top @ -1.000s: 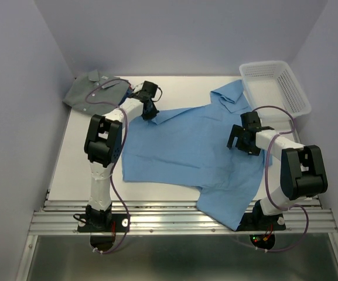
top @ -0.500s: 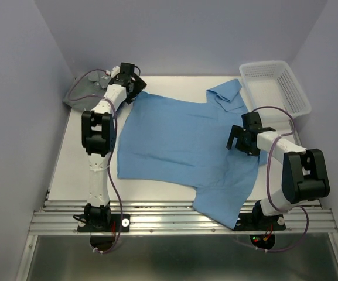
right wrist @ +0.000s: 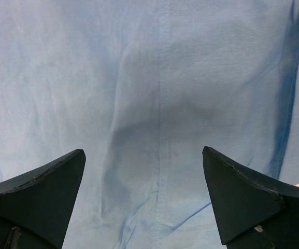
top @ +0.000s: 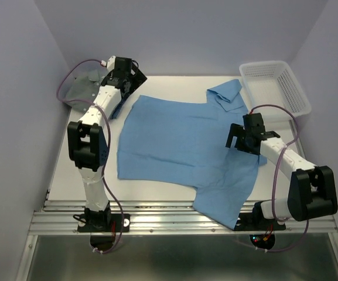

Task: Fold and stack the long sleeve shirts
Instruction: Flatten the shirt out, then fold the shirt

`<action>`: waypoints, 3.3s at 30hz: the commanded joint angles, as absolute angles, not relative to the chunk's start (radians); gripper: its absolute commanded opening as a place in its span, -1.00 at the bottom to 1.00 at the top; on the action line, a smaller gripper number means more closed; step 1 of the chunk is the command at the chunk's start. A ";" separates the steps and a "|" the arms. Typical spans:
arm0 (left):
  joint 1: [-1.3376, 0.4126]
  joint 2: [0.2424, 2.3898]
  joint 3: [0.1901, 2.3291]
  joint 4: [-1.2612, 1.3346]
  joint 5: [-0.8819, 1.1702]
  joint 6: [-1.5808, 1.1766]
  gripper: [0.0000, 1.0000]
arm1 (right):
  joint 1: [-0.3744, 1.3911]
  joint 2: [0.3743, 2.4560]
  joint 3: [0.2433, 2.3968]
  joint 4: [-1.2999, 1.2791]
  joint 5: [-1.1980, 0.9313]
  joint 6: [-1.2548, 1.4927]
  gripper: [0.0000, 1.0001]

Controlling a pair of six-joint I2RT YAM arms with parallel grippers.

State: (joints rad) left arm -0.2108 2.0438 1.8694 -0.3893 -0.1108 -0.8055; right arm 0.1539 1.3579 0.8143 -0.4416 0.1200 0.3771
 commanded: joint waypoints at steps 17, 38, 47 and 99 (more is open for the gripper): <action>-0.307 1.799 1.151 -0.238 -0.074 -0.722 0.97 | 0.265 1.814 1.133 -0.387 0.227 0.339 1.00; -0.285 1.628 1.249 -0.423 -0.253 -0.733 0.97 | 0.265 1.739 1.449 -0.538 0.301 0.268 1.00; -0.281 1.353 0.876 -0.557 -0.226 -0.836 0.97 | 0.296 1.194 0.893 -0.715 0.144 0.532 1.00; -0.239 1.409 0.902 -0.238 -0.046 -0.815 -1.00 | 0.321 1.954 1.760 -0.587 0.356 0.371 -0.92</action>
State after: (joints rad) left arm -0.2668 1.3506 0.8291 -0.2642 -0.0082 -0.8452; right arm 0.3279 1.7756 1.5543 -0.6353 0.2623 0.5018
